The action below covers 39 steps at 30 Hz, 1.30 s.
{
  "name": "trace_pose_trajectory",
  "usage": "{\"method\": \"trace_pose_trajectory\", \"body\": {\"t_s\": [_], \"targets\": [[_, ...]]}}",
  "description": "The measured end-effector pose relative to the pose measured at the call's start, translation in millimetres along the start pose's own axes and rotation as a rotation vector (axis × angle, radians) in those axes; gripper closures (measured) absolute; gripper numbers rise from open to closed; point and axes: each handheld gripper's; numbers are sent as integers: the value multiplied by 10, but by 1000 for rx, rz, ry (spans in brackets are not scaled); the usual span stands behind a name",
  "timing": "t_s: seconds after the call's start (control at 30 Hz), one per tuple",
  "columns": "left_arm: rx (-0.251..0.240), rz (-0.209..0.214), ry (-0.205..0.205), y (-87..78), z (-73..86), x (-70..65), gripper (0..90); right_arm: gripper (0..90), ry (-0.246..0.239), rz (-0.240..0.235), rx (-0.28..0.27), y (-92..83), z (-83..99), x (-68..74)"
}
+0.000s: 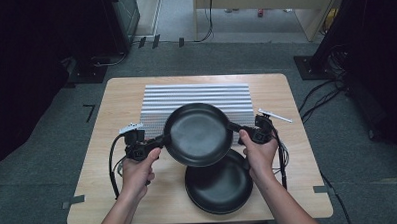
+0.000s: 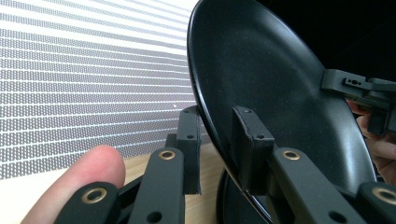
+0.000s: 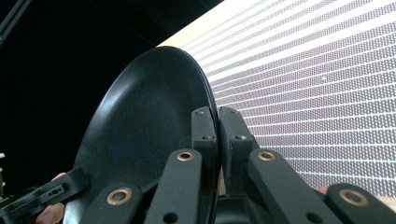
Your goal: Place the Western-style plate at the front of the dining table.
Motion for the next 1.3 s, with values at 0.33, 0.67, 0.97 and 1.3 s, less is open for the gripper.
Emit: {"method": "trace_pose_trajectory", "body": {"t_s": [0.33, 0.67, 0.97, 1.3], "targets": [[1, -8, -13, 84, -116, 71, 743, 862, 8, 5, 3, 114, -98, 1], [16, -29, -22, 237, -312, 172, 749, 862, 6, 23, -10, 241, -243, 9], [28, -43, -30, 346, -441, 238, 747, 861, -5, 46, -3, 343, -394, 41], [45, -67, -41, 488, -609, 327, 748, 860, 16, 60, -1, 496, -522, 26]]}}
Point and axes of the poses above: each handheld gripper's, and its own axes: y roughly forward along the jaws, z roughly out of its underside, x roughly to its left, and after that the axes turned 10 degrees about z, right-handed
